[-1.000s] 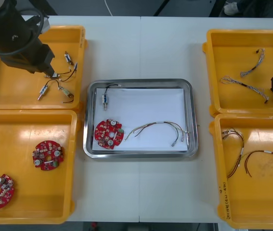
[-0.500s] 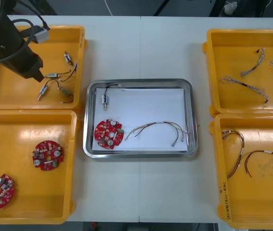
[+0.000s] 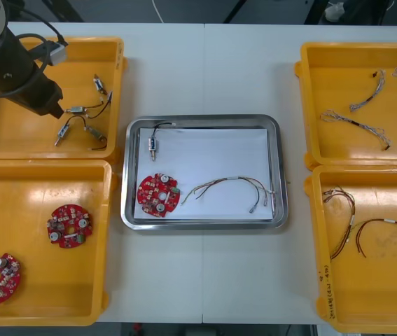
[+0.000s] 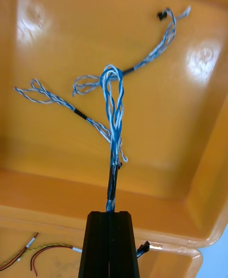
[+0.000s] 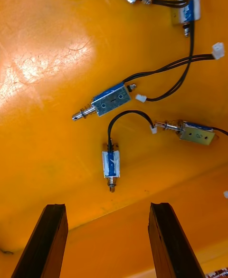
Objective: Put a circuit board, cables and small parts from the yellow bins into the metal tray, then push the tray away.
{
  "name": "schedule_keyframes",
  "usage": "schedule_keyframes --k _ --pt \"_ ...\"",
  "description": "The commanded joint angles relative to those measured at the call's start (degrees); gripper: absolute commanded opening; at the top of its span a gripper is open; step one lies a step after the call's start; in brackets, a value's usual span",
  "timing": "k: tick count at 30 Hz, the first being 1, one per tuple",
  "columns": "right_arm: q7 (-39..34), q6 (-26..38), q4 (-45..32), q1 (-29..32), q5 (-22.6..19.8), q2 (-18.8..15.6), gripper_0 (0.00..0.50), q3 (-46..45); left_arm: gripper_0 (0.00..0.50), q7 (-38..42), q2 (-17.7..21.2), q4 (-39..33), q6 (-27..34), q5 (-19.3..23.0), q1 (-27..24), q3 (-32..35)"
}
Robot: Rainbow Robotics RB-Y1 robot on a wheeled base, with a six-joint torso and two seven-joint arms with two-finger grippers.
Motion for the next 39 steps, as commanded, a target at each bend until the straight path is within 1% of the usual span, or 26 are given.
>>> schedule_keyframes --k 1,5,7,8,10,14,19,25,28,32,36,39 --pt "2.2 0.4 -6.1 -0.1 -1.4 0.0 0.000 -2.1 0.500 -2.7 0.2 1.5 -2.3 -2.0 -0.3 -2.0" --pt "2.4 0.4 -9.4 0.8 -3.2 0.1 0.000 -1.6 0.500 -2.2 0.0 2.4 -4.2 -1.9 -0.3 -3.5" --pt "2.2 0.4 -13.8 3.0 -5.4 0.2 0.000 -0.3 0.500 -2.2 -0.3 3.3 -5.5 -1.8 -0.1 -4.0" --pt "2.1 0.4 -14.9 3.5 -5.9 0.4 0.000 0.0 0.500 -2.2 -0.5 3.6 -5.8 -1.6 -0.1 -4.0" --pt "1.9 0.4 -19.6 5.3 -7.5 0.9 0.000 1.3 0.500 -2.3 -1.1 5.0 -7.0 -1.6 -0.1 -4.0" --pt "1.9 0.4 -25.4 7.4 -10.5 1.8 0.000 4.4 0.500 -2.4 -2.1 6.5 -8.9 -1.8 -0.1 -4.2" --pt "1.8 0.4 -31.8 7.9 -15.4 2.1 0.000 11.0 0.500 -2.0 -2.7 7.3 -11.2 -1.9 -0.1 -6.4" --pt "1.7 0.4 -37.6 7.8 -19.9 2.1 0.000 19.4 0.500 -1.5 -3.1 7.4 -11.9 -1.7 0.0 -8.4" --pt "2.0 0.4 -38.5 7.1 -21.2 2.2 0.000 23.8 0.500 -1.3 -3.1 7.3 -12.3 -1.7 0.6 -8.8" --pt "2.1 0.4 -39.0 5.7 -21.2 2.9 0.000 29.5 0.500 -1.5 -3.1 7.3 -14.3 -1.6 2.0 -8.8" --pt "2.6 0.4 -39.0 4.5 -19.2 5.1 0.000 34.5 0.500 -1.5 -3.1 7.4 -15.2 -1.6 2.6 -9.4" --pt "3.6 -2.5 -38.5 4.0 -17.1 6.8 0.000 38.5 0.500 -1.2 -3.1 7.3 -15.8 -1.5 2.6 -10.4"
